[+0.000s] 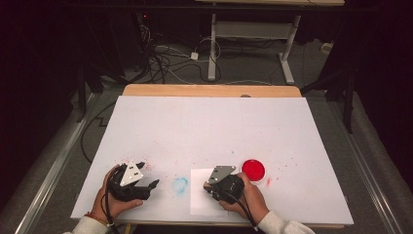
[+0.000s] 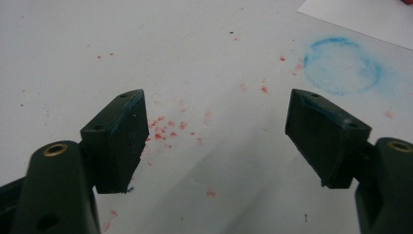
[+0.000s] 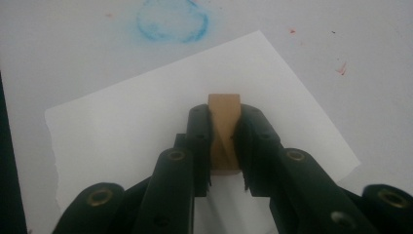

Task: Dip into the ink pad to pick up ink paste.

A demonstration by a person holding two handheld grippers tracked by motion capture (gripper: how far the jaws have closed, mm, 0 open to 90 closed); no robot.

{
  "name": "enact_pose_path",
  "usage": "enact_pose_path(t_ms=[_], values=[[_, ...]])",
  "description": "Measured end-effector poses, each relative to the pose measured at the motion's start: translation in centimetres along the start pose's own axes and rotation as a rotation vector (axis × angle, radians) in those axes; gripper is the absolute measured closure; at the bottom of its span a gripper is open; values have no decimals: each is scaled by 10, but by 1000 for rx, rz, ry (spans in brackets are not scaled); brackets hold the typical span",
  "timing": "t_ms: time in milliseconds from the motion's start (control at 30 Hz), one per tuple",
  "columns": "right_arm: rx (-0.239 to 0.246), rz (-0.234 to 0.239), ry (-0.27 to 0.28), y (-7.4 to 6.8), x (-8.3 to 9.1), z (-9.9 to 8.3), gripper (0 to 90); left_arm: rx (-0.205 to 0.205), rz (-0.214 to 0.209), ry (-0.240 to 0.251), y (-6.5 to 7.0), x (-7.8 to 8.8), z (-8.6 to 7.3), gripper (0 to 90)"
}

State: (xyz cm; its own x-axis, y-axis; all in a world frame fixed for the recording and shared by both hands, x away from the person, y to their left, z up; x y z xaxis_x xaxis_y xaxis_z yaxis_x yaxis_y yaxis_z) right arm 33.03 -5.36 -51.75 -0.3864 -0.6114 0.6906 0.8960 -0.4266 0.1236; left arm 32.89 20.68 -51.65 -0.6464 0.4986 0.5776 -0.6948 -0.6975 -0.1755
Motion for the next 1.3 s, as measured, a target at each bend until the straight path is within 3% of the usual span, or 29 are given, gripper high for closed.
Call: enact_pose_path(t_ms=[567,900,1167,1300], values=[[7,-10,-12,-1,0,0,761,-3,-1,-1,1,0,0,231],[-19,10,-7,2,1,1,760,-5,-3,-4,0,0,-1,232],[-62,15,55,9,19,10,760,-6,-4,-3,0,1,-1,232],[-37,-22,56,11,26,12,760,-6,-5,0,0,0,0,232]])
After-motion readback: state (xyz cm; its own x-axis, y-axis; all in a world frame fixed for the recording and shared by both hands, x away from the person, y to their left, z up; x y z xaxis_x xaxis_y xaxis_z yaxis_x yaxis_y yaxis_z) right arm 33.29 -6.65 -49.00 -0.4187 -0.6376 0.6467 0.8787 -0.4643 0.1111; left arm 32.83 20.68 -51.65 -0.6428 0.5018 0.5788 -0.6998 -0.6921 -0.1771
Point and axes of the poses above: each handheld gripper's, and its own axes: x roughly backward along the jaws, z roughly out of its top, y roughly to its right, the point moved 6 cm from there along -x, roughly forward along the jaws, and after that the axes turned 7 degrees about y, right-handed, at the moved point
